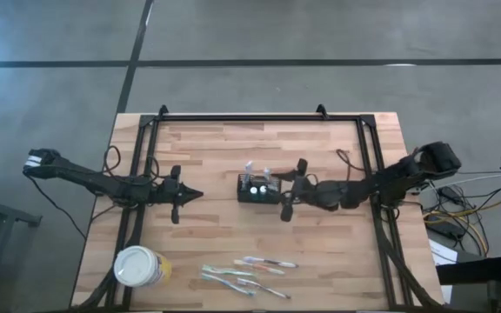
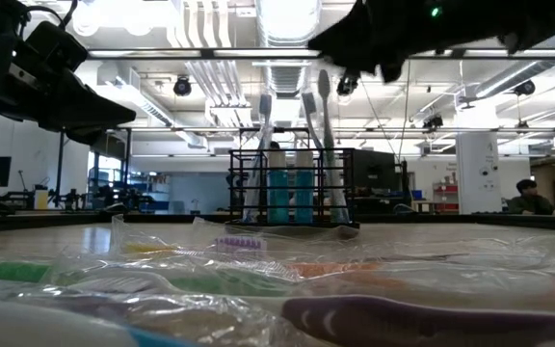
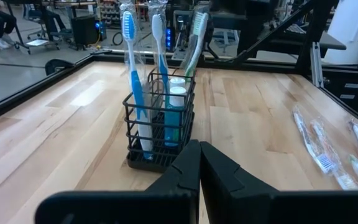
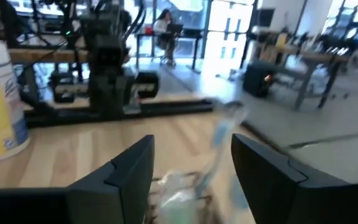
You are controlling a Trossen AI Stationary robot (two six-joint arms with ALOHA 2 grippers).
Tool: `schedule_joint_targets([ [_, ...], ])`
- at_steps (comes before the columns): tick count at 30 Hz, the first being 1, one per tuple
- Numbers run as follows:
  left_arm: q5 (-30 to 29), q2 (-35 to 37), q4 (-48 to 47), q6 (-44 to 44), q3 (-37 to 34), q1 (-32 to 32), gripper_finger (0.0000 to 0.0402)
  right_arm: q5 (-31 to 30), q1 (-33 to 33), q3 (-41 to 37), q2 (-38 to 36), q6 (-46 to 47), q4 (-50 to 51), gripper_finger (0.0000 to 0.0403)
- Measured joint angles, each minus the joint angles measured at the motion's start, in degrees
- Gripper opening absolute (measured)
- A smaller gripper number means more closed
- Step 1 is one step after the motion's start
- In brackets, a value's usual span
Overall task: Pick & Place toothbrushing station
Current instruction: Put the green toothbrush into the wire organizer
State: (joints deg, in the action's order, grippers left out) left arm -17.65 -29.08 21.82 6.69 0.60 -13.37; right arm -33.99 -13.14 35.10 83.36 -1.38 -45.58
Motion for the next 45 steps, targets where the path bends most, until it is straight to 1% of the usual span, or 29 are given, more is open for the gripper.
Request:
schedule_joint_targets([
  [3, 0.00, 0.02, 0.00, 0.01, 0.00, 0.00, 0.0007, -1.97, -0.86, -0.37, -6.83, -2.34, 4.64, 0.0214],
  [6, 0.00, 0.02, 0.00, 0.00, 0.00, 0.02, 0.0007, -2.00, -1.56, -0.73, -15.43, -5.20, 10.47, 0.0212],
  [8, -0.02, 0.01, -0.02, 0.01, 0.00, 0.01, 0.0007, -1.59, -1.65, -0.78, -21.37, -5.49, 15.00, 0.0208],
  [11, -0.02, 0.02, -0.02, 0.03, 0.00, 0.01, 0.0007, 1.16, -1.60, -1.00, -30.13, -4.38, 24.71, 0.0192],
  [13, -0.01, 0.02, -0.02, 0.16, 0.00, 0.01, 0.0007, 5.31, -1.58, -2.27, -35.50, -4.21, 28.71, 0.0172],
  [15, -0.02, 0.02, -0.02, 0.42, 0.00, 0.02, 0.0007, 12.23, -1.58, -5.51, -40.30, -4.90, 26.80, 0.0145],
  [17, -0.01, 0.01, -0.02, 0.57, 0.00, 0.00, 0.0007, 16.04, -1.62, -9.32, -44.13, -3.89, 22.56, 0.0114],
  [22, 0.00, 0.02, -0.02, 0.82, 0.00, 0.02, 0.0007, 15.79, -1.47, -18.44, -51.11, -1.26, 20.53, 0.0041],
  [24, 0.51, 0.00, -0.02, 0.84, 0.00, 0.02, 0.0007, 16.10, -1.49, -21.95, -52.39, -0.82, 17.10, 0.0020],
  [26, 2.49, 0.00, -0.17, 0.85, 0.20, 0.00, 0.0007, 16.03, -1.47, -24.62, -53.33, -0.55, 12.17, 0.0012],
  [28, 5.35, -0.41, -0.39, 0.47, 1.23, -0.24, 0.0007, 15.98, -1.43, -26.38, -54.15, -0.34, 10.57, 0.0009],
  [30, 6.38, -1.29, -1.75, -0.45, 3.40, -1.22, 0.0007, 16.01, -1.49, -27.30, -54.82, -0.20, 10.62, 0.0009],
  [32, 5.86, -3.08, -6.49, -0.58, 6.74, -2.38, 0.0004, 15.14, -1.45, -28.07, -55.03, 0.22, 10.66, 0.0009],
  [35, 3.56, -7.67, -14.67, 1.58, 13.70, -4.79, 0.0003, 11.19, -1.47, -28.90, -55.25, 1.93, 10.76, 0.0008],
  [37, 2.17, -12.00, -20.82, 3.95, 18.90, -7.08, 0.0005, 9.71, -1.42, -29.09, -55.25, 2.77, 11.30, 0.0008],
  [41, 1.87, -23.17, -31.44, 6.88, 29.96, -12.75, 0.0012, 9.77, -1.47, -29.13, -55.10, 5.02, 14.23, 0.0008],
  [45, -1.80, -34.95, -39.36, 9.80, 40.96, -17.95, 0.0030, 9.81, -1.47, -29.13, -55.10, 7.34, 15.42, 0.0008],
])
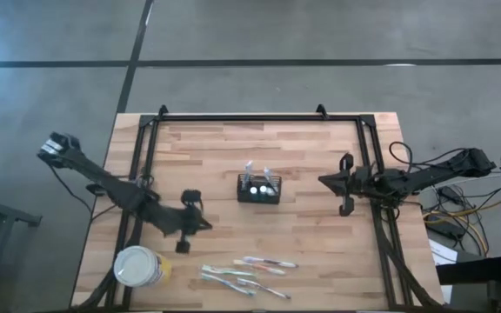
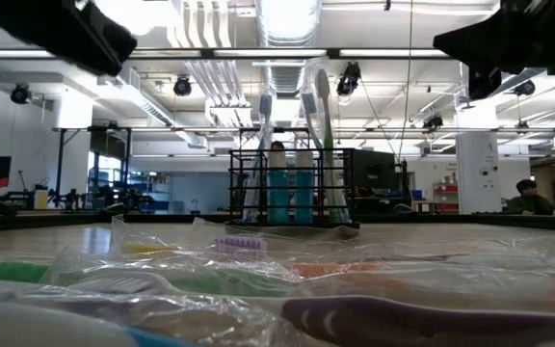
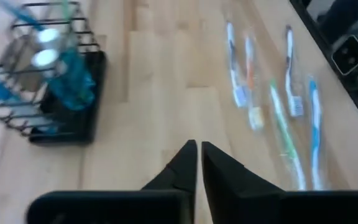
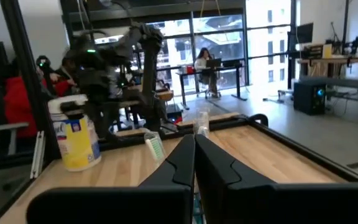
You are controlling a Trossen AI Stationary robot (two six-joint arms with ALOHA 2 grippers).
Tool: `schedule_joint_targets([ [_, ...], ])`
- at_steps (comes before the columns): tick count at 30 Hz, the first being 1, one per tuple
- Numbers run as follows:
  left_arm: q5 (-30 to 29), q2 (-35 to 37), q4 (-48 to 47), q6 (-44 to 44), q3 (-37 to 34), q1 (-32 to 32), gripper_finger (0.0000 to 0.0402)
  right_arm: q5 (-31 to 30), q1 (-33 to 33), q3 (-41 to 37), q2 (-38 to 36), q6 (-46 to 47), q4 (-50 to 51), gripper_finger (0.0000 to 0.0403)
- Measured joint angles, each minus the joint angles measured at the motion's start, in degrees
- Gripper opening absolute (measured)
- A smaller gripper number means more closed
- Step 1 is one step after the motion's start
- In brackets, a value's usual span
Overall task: Pick & Place toothbrushing station
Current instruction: Put the green toothbrush into the wire organizer
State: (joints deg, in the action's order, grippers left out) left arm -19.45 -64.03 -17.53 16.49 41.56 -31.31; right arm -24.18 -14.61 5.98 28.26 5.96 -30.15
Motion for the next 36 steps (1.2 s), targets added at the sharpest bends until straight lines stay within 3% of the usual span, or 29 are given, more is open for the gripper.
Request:
schedule_joint_targets([
  [5, 1.72, -12.87, -6.34, 2.58, 11.25, -3.97, 0.0071, 0.38, 0.00, 0.00, 0.01, 2.36, 0.03, 0.0008],
  [9, 8.96, -19.40, -6.90, 2.00, 15.76, -4.65, 0.0111, 0.92, 0.00, 0.00, 0.08, 4.09, 0.06, 0.0008],
  [15, 11.07, -21.65, -6.54, 3.52, 15.76, -4.55, 0.0154, 4.76, -0.02, 0.59, 3.90, 5.91, 0.32, 0.0008],
  [21, 10.87, -20.51, -3.42, 7.83, 12.66, -5.39, 0.0160, 6.53, -1.02, 6.03, 13.58, 7.40, 2.52, 0.0008],
  [29, -6.04, -7.64, 4.74, 6.85, 5.61, -9.55, 0.0137, 6.72, -6.12, 23.67, 39.26, 8.62, 8.05, 0.0008],
  [34, -16.40, 3.95, 7.29, 10.40, -2.02, -10.58, 0.0082, 7.28, -7.59, 38.55, 54.36, 8.93, 16.17, 0.0008],
  [36, -20.32, 7.96, 8.21, 12.24, -5.00, -10.58, 0.0055, 10.21, -7.56, 44.78, 59.80, 9.75, 20.92, 0.0008],
])
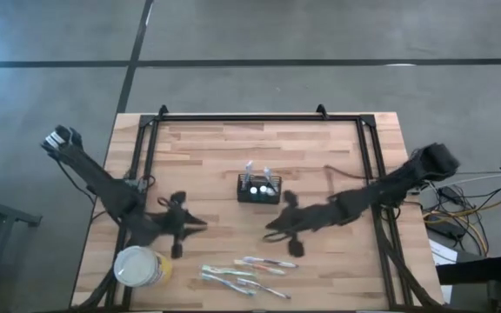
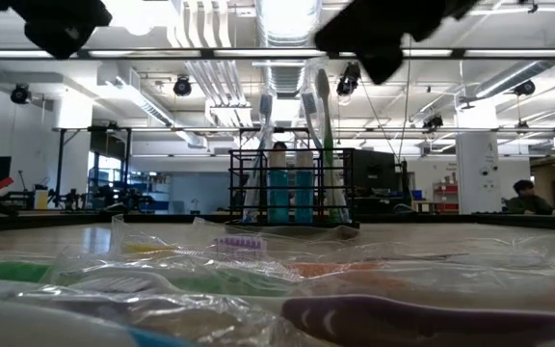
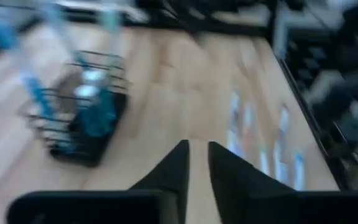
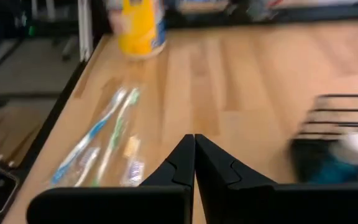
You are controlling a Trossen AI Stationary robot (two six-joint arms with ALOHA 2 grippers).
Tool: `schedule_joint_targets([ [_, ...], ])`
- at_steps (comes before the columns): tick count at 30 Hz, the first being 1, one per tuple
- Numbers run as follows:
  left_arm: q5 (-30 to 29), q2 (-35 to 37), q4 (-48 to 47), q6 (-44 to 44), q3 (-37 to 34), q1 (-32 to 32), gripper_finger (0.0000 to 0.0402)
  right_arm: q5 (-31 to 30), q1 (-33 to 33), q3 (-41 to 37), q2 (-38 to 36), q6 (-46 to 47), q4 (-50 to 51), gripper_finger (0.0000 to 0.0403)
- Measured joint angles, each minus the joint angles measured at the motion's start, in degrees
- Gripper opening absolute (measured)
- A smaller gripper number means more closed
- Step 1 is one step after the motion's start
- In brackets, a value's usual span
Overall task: Pick & Place toothbrushing station
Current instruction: Put the green toothbrush into the wire organizer
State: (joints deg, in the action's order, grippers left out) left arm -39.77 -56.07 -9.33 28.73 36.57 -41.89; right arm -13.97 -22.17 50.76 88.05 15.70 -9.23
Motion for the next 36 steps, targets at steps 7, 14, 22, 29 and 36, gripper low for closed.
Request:
schedule_joint_targets([
  [7, -5.26, 11.54, 4.29, 2.96, -9.81, 0.00, 0.0007, 5.32, -0.17, 23.27, 18.07, -0.62, 17.07, 0.0013],
  [14, -6.45, 18.00, 6.26, 3.04, -14.30, 0.02, 0.0037, 12.75, -0.22, 43.78, 32.63, -0.65, 29.74, 0.0082],
  [22, -6.61, 18.70, 6.32, 3.02, -15.62, 0.02, 0.0039, 12.95, -0.28, 64.23, 46.60, 0.09, 43.14, 0.0158],
  [29, -6.59, 18.73, 6.33, 3.00, -15.78, 0.00, 0.0041, 13.63, -0.33, 78.30, 55.88, 0.17, 54.74, 0.0171],
  [36, -6.57, 18.75, 6.32, 3.10, -16.14, 0.01, 0.0037, 17.22, -0.75, 84.09, 60.05, 0.97, 55.64, 0.0171],
])
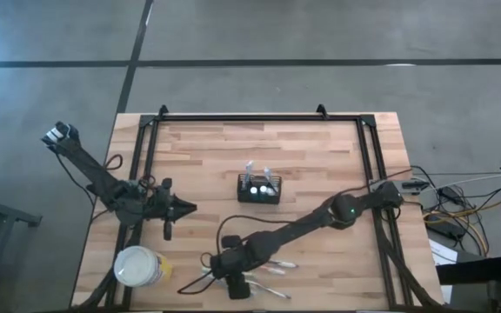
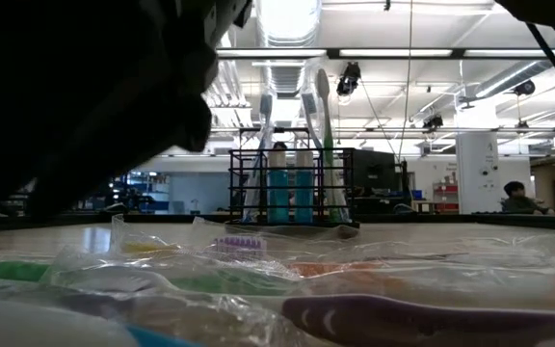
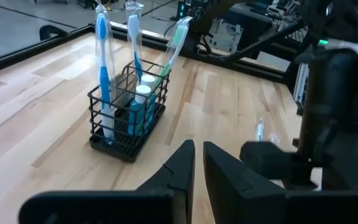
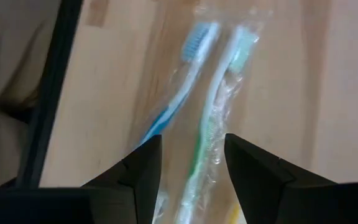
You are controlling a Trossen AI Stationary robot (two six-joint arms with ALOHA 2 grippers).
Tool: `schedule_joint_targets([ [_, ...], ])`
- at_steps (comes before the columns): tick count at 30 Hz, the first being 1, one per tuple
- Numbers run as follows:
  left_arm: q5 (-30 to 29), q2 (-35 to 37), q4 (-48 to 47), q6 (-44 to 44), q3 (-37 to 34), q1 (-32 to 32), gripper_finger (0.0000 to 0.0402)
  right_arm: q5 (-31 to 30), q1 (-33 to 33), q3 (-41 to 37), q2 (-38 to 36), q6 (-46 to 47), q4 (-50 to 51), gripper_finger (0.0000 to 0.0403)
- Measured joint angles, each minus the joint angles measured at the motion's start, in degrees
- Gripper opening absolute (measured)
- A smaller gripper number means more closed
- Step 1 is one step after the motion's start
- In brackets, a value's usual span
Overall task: Pick & Place toothbrushing station
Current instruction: Put the green toothbrush into the wire organizer
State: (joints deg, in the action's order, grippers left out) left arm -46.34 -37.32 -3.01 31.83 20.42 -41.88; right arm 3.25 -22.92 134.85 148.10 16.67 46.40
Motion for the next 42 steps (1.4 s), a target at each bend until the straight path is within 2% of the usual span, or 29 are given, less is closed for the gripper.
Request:
schedule_joint_targets([
  [18, -0.01, 0.00, 0.00, -0.04, 0.00, 0.01, 0.0037, -0.21, 0.27, -0.03, 3.25, 0.80, -0.08, 0.0166],
  [22, -0.01, 0.00, 0.00, -0.10, 0.00, 0.01, 0.0037, -0.42, 0.29, 0.00, 3.25, -1.47, -0.10, 0.0128],
  [28, -0.01, 0.00, 0.00, -0.14, 0.00, -0.01, 0.0037, -0.57, 0.38, 0.15, 3.27, -3.35, -0.72, 0.0026],
  [35, -0.01, 0.00, 0.00, -0.12, 0.00, -0.01, 0.0037, -0.15, 0.30, 0.12, 2.54, -3.83, -0.66, 0.0020],
  [42, -0.01, -0.02, -0.08, -0.12, 0.00, 0.01, 0.0037, -0.51, 0.09, 0.06, -2.32, -6.43, 0.05, 0.0019],
])
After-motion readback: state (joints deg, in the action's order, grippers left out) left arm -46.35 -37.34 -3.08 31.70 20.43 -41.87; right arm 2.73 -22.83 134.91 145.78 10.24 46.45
